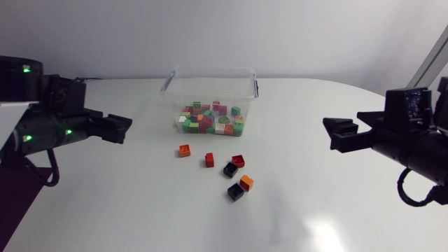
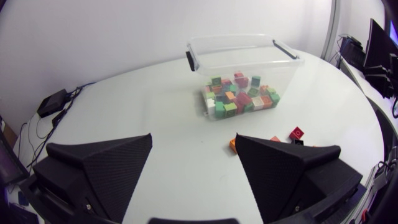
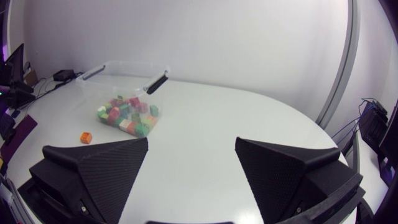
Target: Place the duplo bricks in the container
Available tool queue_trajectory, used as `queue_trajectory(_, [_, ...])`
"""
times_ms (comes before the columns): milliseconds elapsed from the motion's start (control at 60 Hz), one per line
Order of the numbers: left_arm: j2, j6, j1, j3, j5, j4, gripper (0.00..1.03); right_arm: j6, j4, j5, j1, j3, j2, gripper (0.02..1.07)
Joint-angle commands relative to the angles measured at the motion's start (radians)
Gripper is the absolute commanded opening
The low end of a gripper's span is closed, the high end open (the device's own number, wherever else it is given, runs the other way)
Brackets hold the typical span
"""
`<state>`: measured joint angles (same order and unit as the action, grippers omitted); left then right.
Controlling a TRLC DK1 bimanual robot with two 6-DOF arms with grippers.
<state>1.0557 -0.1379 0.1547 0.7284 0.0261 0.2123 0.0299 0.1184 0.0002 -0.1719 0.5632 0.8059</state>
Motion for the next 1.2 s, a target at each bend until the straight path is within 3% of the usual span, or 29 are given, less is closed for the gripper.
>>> queue_trajectory(0, [0.115,-0.085,0.016,0.065,0.028,0.015,0.91,0.013,0.063,-0.003,-0.012,0.061,0.067,1.03])
queue_trajectory(83, [0.237,-0.224,0.029,0.131,0.046,0.071,0.92,0.013,0.147,-0.032,-0.014,0.112,0.138,1.03])
queue_trajectory(300, [0.394,-0.41,0.066,0.2,0.071,0.104,0.95,0.018,0.217,-0.164,-0.014,0.147,0.231,1.03])
queue_trajectory(483, [0.578,-0.608,0.08,0.278,0.236,0.18,0.95,0.174,0.299,-0.169,-0.063,0.178,0.273,1.02])
queue_trajectory(517, [0.592,-0.614,0.08,0.282,0.242,0.179,0.95,0.194,0.31,-0.167,-0.067,0.182,0.276,1.02])
queue_trajectory(550, [0.638,-0.634,0.077,0.309,0.265,0.185,0.95,0.327,0.346,-0.166,-0.075,0.179,0.296,1.02])
queue_trajectory(650, [0.721,-0.687,0.071,0.359,0.313,0.196,0.94,0.392,0.34,-0.166,-0.1,0.159,0.315,0.99])
queue_trajectory(833, [0.851,-0.773,0.054,0.442,0.368,0.202,0.94,0.403,0.363,-0.244,-0.124,0.179,0.363,0.97])
queue_trajectory(1050, [0.954,-0.829,0.052,0.523,0.393,0.2,0.91,0.413,0.34,-0.261,-0.173,0.164,0.418,0.97])
queue_trajectory(1183, [1.0,-0.862,0.049,0.568,0.445,0.2,0.78,0.42,0.337,-0.261,-0.221,0.158,0.434,0.97])
